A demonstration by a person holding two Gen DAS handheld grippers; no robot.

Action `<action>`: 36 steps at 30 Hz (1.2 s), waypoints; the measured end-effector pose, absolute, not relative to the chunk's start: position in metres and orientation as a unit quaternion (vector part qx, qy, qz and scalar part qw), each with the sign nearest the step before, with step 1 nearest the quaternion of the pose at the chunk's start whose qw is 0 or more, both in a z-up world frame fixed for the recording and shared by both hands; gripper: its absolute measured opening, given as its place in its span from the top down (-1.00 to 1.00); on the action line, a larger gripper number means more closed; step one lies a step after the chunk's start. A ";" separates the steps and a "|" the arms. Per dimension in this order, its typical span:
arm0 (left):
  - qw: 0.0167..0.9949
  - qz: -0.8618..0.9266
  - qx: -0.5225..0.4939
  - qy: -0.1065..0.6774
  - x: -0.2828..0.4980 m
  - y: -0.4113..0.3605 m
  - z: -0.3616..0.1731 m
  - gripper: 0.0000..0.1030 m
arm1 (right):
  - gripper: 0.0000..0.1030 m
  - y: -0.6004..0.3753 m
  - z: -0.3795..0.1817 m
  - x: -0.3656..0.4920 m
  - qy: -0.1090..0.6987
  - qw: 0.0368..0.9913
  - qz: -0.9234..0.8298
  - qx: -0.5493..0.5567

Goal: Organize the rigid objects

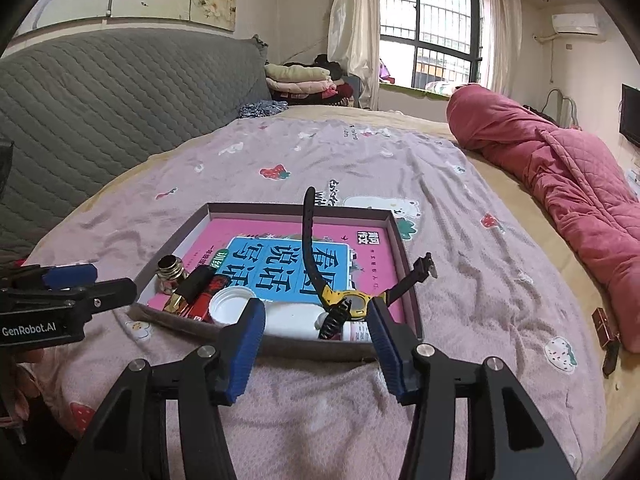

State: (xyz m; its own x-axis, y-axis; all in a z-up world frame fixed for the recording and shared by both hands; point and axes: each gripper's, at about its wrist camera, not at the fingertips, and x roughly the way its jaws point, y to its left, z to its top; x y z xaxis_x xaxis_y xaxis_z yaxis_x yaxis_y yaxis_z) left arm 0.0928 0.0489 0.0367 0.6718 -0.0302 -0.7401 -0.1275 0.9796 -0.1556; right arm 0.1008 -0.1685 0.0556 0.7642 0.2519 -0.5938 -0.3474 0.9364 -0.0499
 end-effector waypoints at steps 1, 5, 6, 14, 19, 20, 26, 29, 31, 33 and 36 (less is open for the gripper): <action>0.909 0.029 -0.096 0.404 0.091 0.047 0.037 -0.43 | -0.02 -0.169 0.056 0.099 0.307 0.935 0.159 -0.075; 0.910 0.039 -0.098 0.402 0.079 0.044 0.040 -0.46 | -0.02 -0.174 0.054 0.091 0.312 0.935 0.155 -0.068; 0.910 0.039 -0.099 0.401 0.076 0.042 0.039 -0.46 | -0.02 -0.174 0.053 0.089 0.314 0.935 0.153 -0.067; 0.915 0.038 -0.071 0.396 0.057 0.019 0.039 -0.47 | -0.02 -0.178 0.037 0.073 0.324 0.932 0.144 -0.075; 0.914 0.048 -0.066 0.397 0.050 0.011 0.035 -0.47 | -0.02 -0.185 0.027 0.066 0.340 0.928 0.140 -0.068; 0.914 0.050 -0.065 0.398 0.048 0.010 0.033 -0.47 | -0.02 -0.186 0.025 0.064 0.342 0.927 0.142 -0.063; 0.905 0.051 -0.072 0.417 0.044 0.004 0.017 -0.47 | -0.02 -0.187 0.013 0.058 0.353 0.921 0.150 -0.065; 0.901 0.050 -0.075 0.424 0.042 0.002 0.010 -0.47 | -0.02 -0.185 0.010 0.056 0.354 0.920 0.154 -0.068; 0.901 0.057 -0.066 0.424 0.041 -0.001 0.006 -0.47 | -0.02 -0.184 0.008 0.056 0.355 0.920 0.152 -0.074; 0.903 0.062 -0.056 0.422 0.040 -0.002 0.004 -0.47 | -0.02 -0.184 0.007 0.056 0.356 0.919 0.151 -0.073; 0.903 0.062 -0.058 0.420 0.040 -0.001 0.003 -0.47 | -0.02 -0.184 0.004 0.058 0.361 0.918 0.145 -0.075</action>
